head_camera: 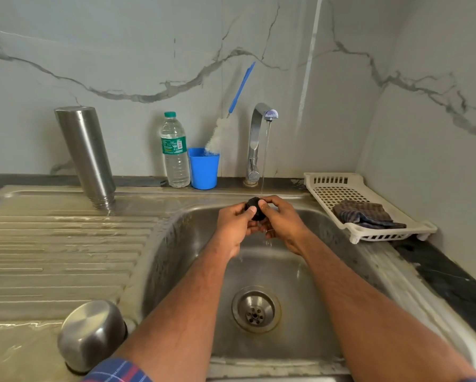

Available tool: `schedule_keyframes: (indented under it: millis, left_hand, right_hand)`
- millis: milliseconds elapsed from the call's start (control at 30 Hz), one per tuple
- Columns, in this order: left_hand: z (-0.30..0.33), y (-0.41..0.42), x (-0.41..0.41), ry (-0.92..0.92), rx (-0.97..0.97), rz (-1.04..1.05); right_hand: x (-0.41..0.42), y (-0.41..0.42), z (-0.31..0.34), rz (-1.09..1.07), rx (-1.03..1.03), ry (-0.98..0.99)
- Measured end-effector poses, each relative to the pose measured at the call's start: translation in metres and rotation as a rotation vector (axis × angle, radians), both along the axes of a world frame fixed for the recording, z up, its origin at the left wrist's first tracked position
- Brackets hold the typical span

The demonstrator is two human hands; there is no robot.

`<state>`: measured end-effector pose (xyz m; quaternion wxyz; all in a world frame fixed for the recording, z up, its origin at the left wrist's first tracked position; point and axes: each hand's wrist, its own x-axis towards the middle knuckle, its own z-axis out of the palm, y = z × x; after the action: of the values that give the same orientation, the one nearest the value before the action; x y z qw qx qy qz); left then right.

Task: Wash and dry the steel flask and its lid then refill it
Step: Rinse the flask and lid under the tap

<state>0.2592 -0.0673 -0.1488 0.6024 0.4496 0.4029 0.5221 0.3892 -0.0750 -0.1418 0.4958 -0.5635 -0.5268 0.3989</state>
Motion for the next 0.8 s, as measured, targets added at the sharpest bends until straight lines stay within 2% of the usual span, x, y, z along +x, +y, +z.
schedule_keyframes:
  millis: [133,333,400,533,700,800]
  left_hand:
    - [0.0,-0.001,0.001,0.044,0.019,0.016]
    - [0.001,0.004,-0.001,0.108,0.018,0.13]
    - [0.001,0.002,0.0,0.147,0.05,0.117]
    - [-0.001,0.003,-0.001,0.347,0.161,0.101]
    - [0.004,-0.001,-0.005,0.369,0.243,0.06]
    - [-0.001,0.003,-0.005,0.615,0.422,0.103]
  right_hand:
    - [-0.002,0.002,-0.001,-0.056,-0.01,-0.028]
    - [0.001,-0.001,0.0,0.078,-0.084,0.12]
    - [0.0,0.0,-0.001,0.051,-0.084,0.074]
    - [-0.001,0.005,-0.004,-0.08,-0.08,0.011]
    - [-0.003,0.01,-0.002,-0.072,-0.087,0.092]
    - [-0.005,0.007,-0.002,-0.01,-0.118,0.132]
